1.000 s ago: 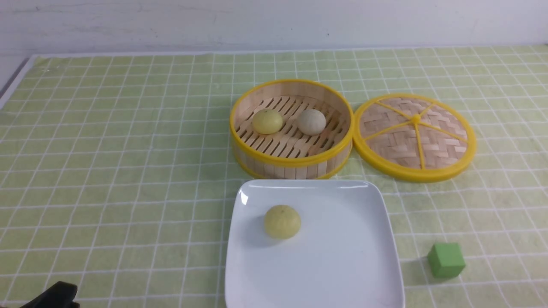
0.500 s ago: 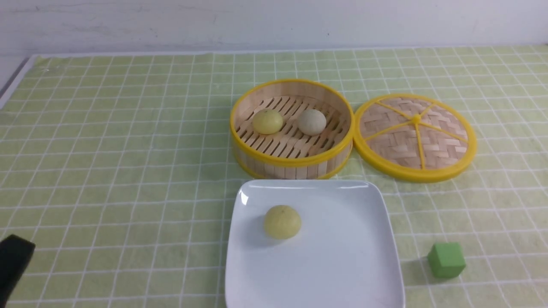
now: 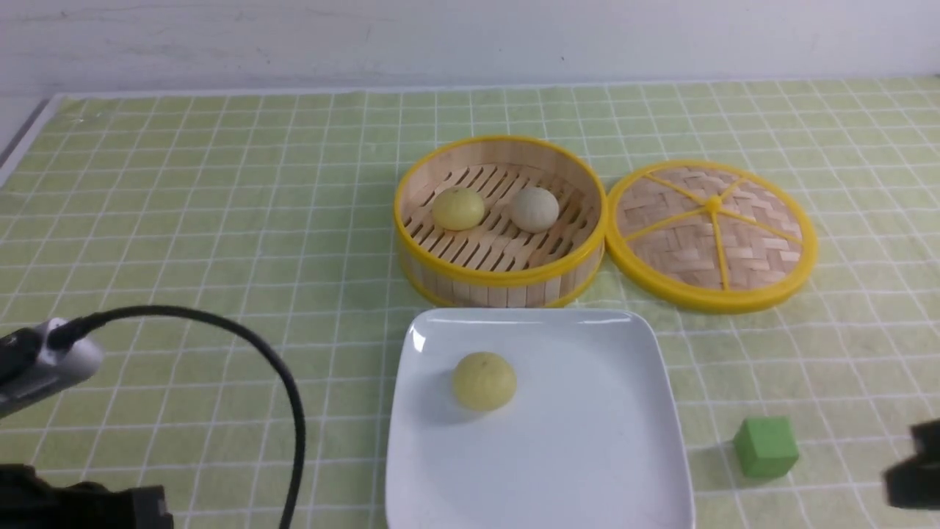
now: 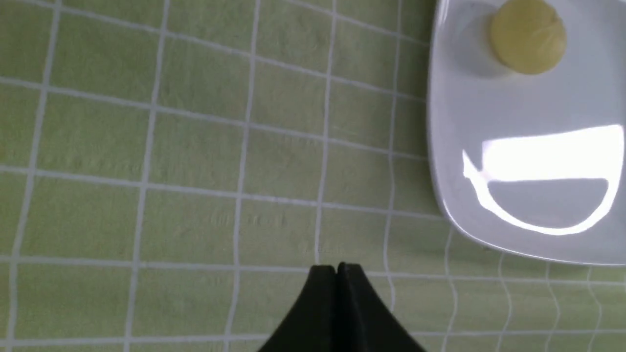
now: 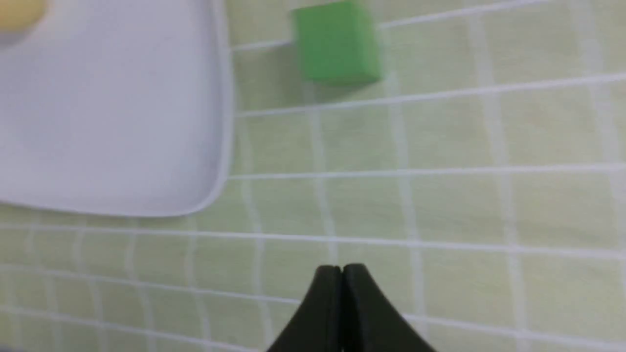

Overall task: Put the steamed buns into the plate on the green tablecloth.
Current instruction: 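Reach toward a bun in the bamboo steamer with the right gripper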

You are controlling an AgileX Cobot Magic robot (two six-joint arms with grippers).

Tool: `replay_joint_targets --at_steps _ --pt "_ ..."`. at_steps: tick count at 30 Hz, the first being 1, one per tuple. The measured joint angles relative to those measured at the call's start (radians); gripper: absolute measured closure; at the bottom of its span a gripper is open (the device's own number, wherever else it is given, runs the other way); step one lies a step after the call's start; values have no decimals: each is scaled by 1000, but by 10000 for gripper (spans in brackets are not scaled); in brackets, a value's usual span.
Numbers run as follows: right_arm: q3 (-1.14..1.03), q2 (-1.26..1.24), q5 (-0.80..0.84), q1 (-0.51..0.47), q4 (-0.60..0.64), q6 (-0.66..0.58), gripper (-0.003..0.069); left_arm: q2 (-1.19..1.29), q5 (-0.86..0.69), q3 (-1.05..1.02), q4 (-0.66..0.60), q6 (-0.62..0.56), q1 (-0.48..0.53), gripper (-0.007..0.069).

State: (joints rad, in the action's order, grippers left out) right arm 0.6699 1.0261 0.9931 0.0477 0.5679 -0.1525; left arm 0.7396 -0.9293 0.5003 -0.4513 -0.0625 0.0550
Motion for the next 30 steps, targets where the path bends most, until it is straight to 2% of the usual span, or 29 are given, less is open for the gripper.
replay_joint_targets --at_steps 4,6,9,13,15,16,19,22,25,30 --pt "113 247 16 4 341 -360 636 73 19 12 0 -45 0 615" --pt "158 327 30 18 422 -431 633 82 25 12 0 -48 0 608" --pt "241 435 42 70 472 -499 631 85 34 12 0 -49 0 601" --pt "380 564 48 151 419 -498 626 87 36 12 0 -49 0 589" --pt "496 631 39 190 338 -445 624 87 36 12 -1 -40 0 584" --pt "507 637 39 193 338 -438 624 87 36 12 -1 -38 0 583" --pt "724 749 -9 235 165 -315 617 87 36 12 0 -5 0 563" --pt "864 833 -60 258 69 -284 603 87 36 12 8 29 0 542" --pt "963 909 -123 277 36 -279 559 87 36 12 26 62 0 505" --pt "1097 1030 -241 289 -19 -279 424 87 36 12 49 104 0 424"
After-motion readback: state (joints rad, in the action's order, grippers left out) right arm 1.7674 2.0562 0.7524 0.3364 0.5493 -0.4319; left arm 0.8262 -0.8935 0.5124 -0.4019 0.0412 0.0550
